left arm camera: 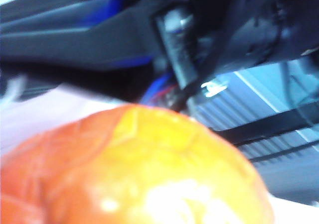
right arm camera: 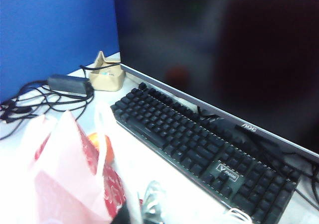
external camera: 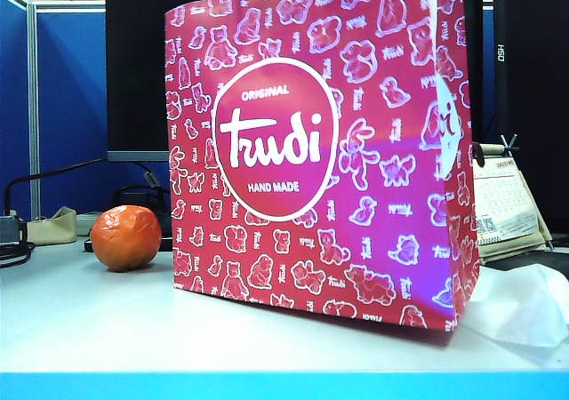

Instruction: Open the paper bag and put two oranges into the paper bag.

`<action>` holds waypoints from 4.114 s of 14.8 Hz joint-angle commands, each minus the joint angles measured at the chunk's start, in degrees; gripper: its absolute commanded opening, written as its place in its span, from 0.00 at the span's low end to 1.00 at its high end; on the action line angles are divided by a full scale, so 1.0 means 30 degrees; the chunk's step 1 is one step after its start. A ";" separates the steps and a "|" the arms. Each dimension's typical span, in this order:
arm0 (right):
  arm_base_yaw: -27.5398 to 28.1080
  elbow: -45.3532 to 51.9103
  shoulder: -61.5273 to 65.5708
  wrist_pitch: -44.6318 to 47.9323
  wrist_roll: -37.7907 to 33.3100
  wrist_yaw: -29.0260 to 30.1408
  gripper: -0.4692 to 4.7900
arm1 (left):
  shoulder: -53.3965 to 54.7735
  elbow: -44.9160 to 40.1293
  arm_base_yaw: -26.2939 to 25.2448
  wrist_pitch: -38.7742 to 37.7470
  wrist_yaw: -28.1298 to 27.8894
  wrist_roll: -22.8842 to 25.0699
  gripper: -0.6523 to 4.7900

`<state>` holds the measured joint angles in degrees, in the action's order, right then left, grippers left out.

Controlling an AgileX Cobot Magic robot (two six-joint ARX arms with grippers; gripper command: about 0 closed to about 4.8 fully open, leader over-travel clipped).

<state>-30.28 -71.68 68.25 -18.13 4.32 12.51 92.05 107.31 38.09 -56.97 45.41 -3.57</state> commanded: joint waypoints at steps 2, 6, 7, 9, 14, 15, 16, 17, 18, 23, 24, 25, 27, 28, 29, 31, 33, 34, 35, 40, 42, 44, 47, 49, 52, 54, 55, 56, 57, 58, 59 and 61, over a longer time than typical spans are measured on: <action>-0.0102 -0.0233 -0.0372 0.1209 -0.0954 0.1042 0.08 | 0.0175 -0.0044 -0.0546 -0.0270 -0.3147 0.0291 0.11; -0.0036 -0.0233 -0.0976 0.1093 -0.0947 0.0911 0.08 | 0.0189 -0.0029 -0.0721 -0.0590 -0.3672 0.0561 0.11; 0.0117 -0.0233 -0.1209 0.0998 -0.0947 0.0947 0.08 | 0.0189 -0.0029 -0.0729 -0.0780 -0.4845 0.0707 0.11; 0.0138 -0.0233 -0.1559 0.0991 -0.1129 0.1209 0.08 | 0.0189 -0.0036 -0.0736 -0.0860 -0.5646 0.0867 0.11; 0.0146 -0.0233 -0.1683 0.1246 -0.2215 0.3242 0.08 | 0.0204 -0.0036 -0.0729 -0.0160 -0.5581 0.0605 0.11; 0.0153 -0.0270 -0.1953 0.1763 -0.2965 0.4014 0.08 | 0.0379 -0.0051 -0.0736 -0.0408 -0.6346 0.0721 0.11; 0.0153 -0.0495 -0.2106 0.1596 -0.2973 0.4175 0.08 | 0.0503 -0.0051 -0.0743 -0.0736 -0.7308 0.0940 0.11; 0.0146 -0.0801 -0.2273 0.1362 -0.3024 0.4466 0.08 | 0.0568 -0.0051 -0.0750 -0.0969 -0.8007 0.1137 0.11; 0.0153 -0.1180 -0.2463 0.1005 -0.3075 0.4524 0.08 | 0.0568 -0.0051 -0.0765 -0.0954 -0.8247 0.1202 0.11; 0.0153 -0.2106 -0.2594 0.0408 -0.3468 0.5763 0.08 | 0.0605 -0.0044 -0.0998 -0.0692 -0.8036 0.1195 0.11; 0.0138 -0.2106 -0.2594 0.0423 -0.3461 0.5952 0.08 | 0.0605 -0.0044 -0.0984 -0.0678 -0.7665 0.1202 0.11; 0.0138 -0.2098 -0.2565 0.0342 -0.3461 0.5821 0.08 | 0.0605 -0.0036 -0.0962 -0.0670 -0.7293 0.1195 0.11; 0.0138 -0.2098 -0.2492 -0.0044 -0.3388 0.4743 0.08 | 0.0459 -0.0007 -0.0962 -0.0940 -0.7206 0.1115 0.11; 0.0138 -0.2098 -0.2412 -0.0131 -0.3337 0.4313 0.08 | 0.0240 0.0000 -0.0962 -0.1268 -0.7249 0.1093 0.11; 0.0138 -0.2098 -0.2229 -0.0168 -0.3293 0.3861 0.08 | -0.0175 0.0000 -0.0962 -0.1661 -0.7264 0.1115 0.11; 0.0138 -0.2098 -0.1865 -0.0386 -0.3198 0.3330 0.08 | -0.0984 0.0000 -0.0962 -0.1676 -0.6900 0.1086 0.11; 0.0138 -0.2098 -0.1515 -0.0685 -0.2958 0.3293 0.08 | -0.2084 0.0255 -0.0962 -0.1202 -0.6113 0.0437 0.11; 0.0138 -0.2098 -0.1421 -0.0699 -0.2936 0.3286 0.08 | -0.2397 0.0503 -0.0962 -0.1086 -0.5399 0.0284 0.11; 0.0131 -0.2098 -0.1406 -0.0750 -0.2929 0.3286 0.08 | -0.2543 0.1027 -0.0947 -0.0736 -0.4648 -0.0204 0.11; 0.0131 -0.2098 -0.1406 -0.0758 -0.2922 0.2805 0.08 | -0.2164 0.1151 0.0299 0.0087 -0.3257 -0.0947 0.11; 0.0022 -0.2113 -0.1421 -0.0721 -0.2929 0.2805 0.08 | -0.1763 0.1151 0.0554 0.0248 -0.4051 -0.0976 0.11; 0.0022 -0.2135 -0.1486 -0.0539 -0.2943 0.2878 0.08 | -0.1282 0.1151 0.0554 0.0175 -0.4379 -0.0969 0.11; 0.0022 -0.2135 -0.1464 -0.0452 -0.2929 0.2353 0.08 | -0.0860 0.1151 0.1188 0.0423 -0.3271 -0.1326 0.11; 0.0022 -0.2135 -0.1406 -0.0430 -0.2929 0.2200 0.08 | -0.0721 0.1144 0.1362 0.0444 -0.3257 -0.1464 0.11; 0.0007 -0.2135 -0.1428 0.0036 -0.3271 0.2237 0.08 | 0.0255 0.1122 0.1741 -0.0415 -0.3803 -0.1144 0.11; 0.0015 -0.2149 -0.1428 0.0153 -0.3453 0.2237 0.08 | 0.1129 0.1122 0.1763 -0.0510 -0.3789 -0.1100 0.11; 0.0007 -0.2164 -0.1472 0.0124 -0.3461 0.2251 0.08 | 0.1464 0.1122 0.1749 -0.0612 -0.4014 -0.1056 0.11; 0.0007 -0.2266 -0.1494 0.0102 -0.3555 0.2310 0.08 | 0.1763 0.1122 0.1676 -0.0838 -0.4124 -0.0801 0.11; 0.0015 -0.2382 -0.1494 0.0095 -0.3555 0.2302 0.08 | 0.1960 0.1115 0.1676 -0.0918 -0.4095 -0.0801 0.11; 0.0015 -0.2616 -0.1501 0.0044 -0.3548 0.2280 0.08 | 0.2040 0.1115 0.1668 -0.1093 -0.4175 -0.0736 0.11; 0.0015 -0.2929 -0.1501 0.0066 -0.3548 0.2288 0.08 | 0.2135 0.1115 0.1661 -0.1297 -0.4342 -0.0430 0.11; 0.0015 -0.3322 -0.1501 0.0036 -0.3548 0.2302 0.08 | 0.2317 0.1115 0.1661 -0.1617 -0.4408 -0.0379 0.11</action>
<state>-30.24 -80.95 64.07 -19.59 -6.17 19.11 98.85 110.50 43.07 -61.58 32.32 -5.21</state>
